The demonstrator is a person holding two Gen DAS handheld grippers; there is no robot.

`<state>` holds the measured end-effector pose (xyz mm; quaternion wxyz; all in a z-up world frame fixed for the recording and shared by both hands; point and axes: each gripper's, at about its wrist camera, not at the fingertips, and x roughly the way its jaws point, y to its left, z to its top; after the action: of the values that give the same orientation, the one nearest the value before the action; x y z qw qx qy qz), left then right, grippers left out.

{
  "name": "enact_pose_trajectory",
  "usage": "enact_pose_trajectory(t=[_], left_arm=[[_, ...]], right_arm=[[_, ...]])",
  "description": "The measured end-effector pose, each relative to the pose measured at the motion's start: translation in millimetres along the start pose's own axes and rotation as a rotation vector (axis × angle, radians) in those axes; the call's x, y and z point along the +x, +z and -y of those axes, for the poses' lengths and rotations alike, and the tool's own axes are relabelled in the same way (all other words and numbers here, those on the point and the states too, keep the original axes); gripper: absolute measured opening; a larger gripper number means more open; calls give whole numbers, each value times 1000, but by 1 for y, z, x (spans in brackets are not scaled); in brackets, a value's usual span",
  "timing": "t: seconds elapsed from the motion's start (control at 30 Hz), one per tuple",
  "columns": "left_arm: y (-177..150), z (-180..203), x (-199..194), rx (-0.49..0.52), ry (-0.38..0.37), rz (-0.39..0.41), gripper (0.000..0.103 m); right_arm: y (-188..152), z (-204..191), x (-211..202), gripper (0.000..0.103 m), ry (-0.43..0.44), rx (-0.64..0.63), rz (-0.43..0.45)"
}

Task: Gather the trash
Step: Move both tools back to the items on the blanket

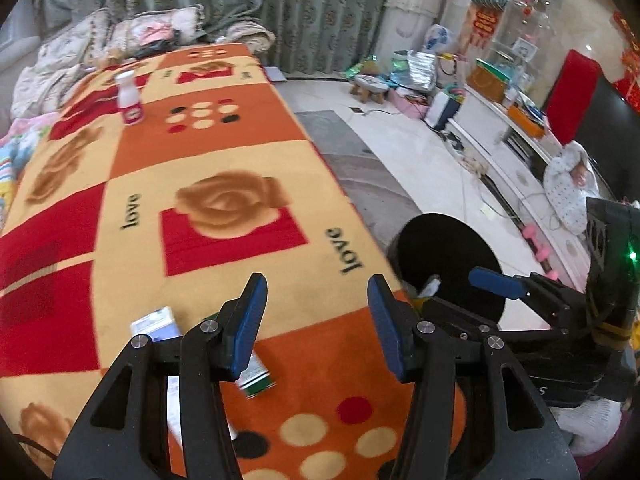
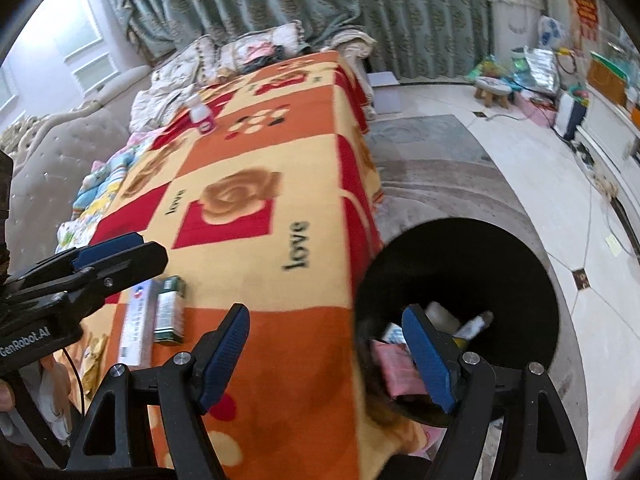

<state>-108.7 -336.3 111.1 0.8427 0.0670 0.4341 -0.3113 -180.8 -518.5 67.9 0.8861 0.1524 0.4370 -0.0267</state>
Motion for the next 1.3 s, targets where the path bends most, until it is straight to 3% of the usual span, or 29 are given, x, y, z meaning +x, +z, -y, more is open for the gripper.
enact_pose_trajectory(t=[0.37, 0.73, 1.03, 1.3], left_arm=[[-23, -57, -32, -71, 98, 23, 51], [-48, -115, -59, -129, 160, 6, 51], [-90, -170, -77, -201, 198, -81, 51], [-135, -188, -81, -242, 174, -161, 51]], right_arm=[[3, -79, 14, 77, 77, -136, -16], [0, -132, 20, 77, 142, -220, -33], [-17, -172, 37, 77, 213, -301, -91], [-27, -188, 59, 77, 222, -331, -142]])
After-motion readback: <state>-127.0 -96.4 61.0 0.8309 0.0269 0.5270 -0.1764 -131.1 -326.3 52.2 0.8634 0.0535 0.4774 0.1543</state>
